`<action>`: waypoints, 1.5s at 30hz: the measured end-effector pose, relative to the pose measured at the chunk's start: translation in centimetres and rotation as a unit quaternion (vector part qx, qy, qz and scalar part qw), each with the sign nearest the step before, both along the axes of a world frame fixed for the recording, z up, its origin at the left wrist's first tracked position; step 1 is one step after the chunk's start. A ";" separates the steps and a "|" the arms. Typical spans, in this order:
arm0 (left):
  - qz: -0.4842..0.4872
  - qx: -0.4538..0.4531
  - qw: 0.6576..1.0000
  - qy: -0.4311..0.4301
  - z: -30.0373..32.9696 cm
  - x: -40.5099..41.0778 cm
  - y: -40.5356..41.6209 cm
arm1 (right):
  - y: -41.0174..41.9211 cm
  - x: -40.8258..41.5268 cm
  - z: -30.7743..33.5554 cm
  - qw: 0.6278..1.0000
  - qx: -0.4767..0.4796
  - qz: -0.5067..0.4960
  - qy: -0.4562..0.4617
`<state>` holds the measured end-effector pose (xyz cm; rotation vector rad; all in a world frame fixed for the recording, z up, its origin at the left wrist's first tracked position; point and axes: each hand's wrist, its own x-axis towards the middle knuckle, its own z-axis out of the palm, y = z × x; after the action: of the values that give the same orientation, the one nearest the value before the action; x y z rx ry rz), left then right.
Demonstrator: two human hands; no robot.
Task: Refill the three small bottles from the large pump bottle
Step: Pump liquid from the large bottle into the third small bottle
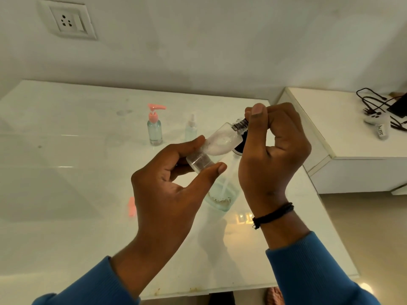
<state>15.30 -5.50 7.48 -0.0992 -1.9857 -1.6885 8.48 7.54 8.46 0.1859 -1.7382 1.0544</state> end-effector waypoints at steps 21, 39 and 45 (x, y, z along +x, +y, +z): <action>-0.011 0.015 1.000 0.007 0.3 0.0 0.1 | 0.2 -0.1 0.1 1.000 -0.014 0.007 -0.001; -0.007 0.012 1.000 0.009 0.2 0.0 0.0 | 0.0 0.0 0.0 1.000 -0.007 0.012 -0.011; -0.006 0.000 1.000 0.015 0.1 -0.1 0.0 | -0.1 0.1 0.4 1.000 -0.007 0.005 -0.002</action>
<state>15.21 -5.54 7.59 -0.1363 -1.9661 -1.6860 8.54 7.42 8.81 0.1841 -1.7341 1.0749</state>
